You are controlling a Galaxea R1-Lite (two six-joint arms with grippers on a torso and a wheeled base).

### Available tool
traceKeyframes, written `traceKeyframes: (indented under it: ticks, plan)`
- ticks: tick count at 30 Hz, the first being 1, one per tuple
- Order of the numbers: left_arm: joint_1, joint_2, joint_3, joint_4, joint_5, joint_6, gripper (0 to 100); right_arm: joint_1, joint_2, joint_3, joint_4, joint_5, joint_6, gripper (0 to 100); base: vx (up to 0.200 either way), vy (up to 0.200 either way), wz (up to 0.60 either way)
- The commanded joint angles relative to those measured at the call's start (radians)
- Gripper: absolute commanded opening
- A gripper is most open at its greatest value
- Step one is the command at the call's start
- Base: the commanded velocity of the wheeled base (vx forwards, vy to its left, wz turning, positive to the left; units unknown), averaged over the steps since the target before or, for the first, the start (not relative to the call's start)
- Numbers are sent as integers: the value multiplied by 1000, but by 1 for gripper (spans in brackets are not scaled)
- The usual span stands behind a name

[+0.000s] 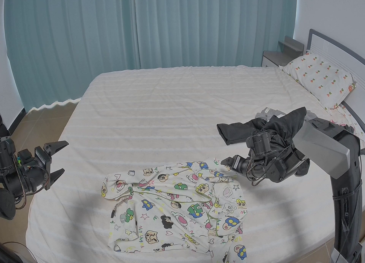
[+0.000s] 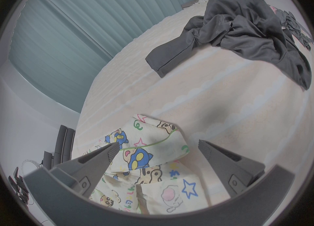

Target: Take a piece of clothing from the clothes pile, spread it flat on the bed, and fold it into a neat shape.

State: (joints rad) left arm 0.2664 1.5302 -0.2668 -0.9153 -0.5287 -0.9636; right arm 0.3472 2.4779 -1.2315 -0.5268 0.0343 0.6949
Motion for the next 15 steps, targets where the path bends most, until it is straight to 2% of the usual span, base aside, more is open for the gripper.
traceKeyframes:
  ticks: [1, 15]
  plan:
    - [1, -2, 11, -2, 0, 0, 100, 1, 55, -39, 8, 1, 0, 100, 0, 0, 0]
    - [-6, 19, 12, -2, 0, 2, 100, 9, 93, -80, 1, -2, 2, 100, 0, 0, 0]
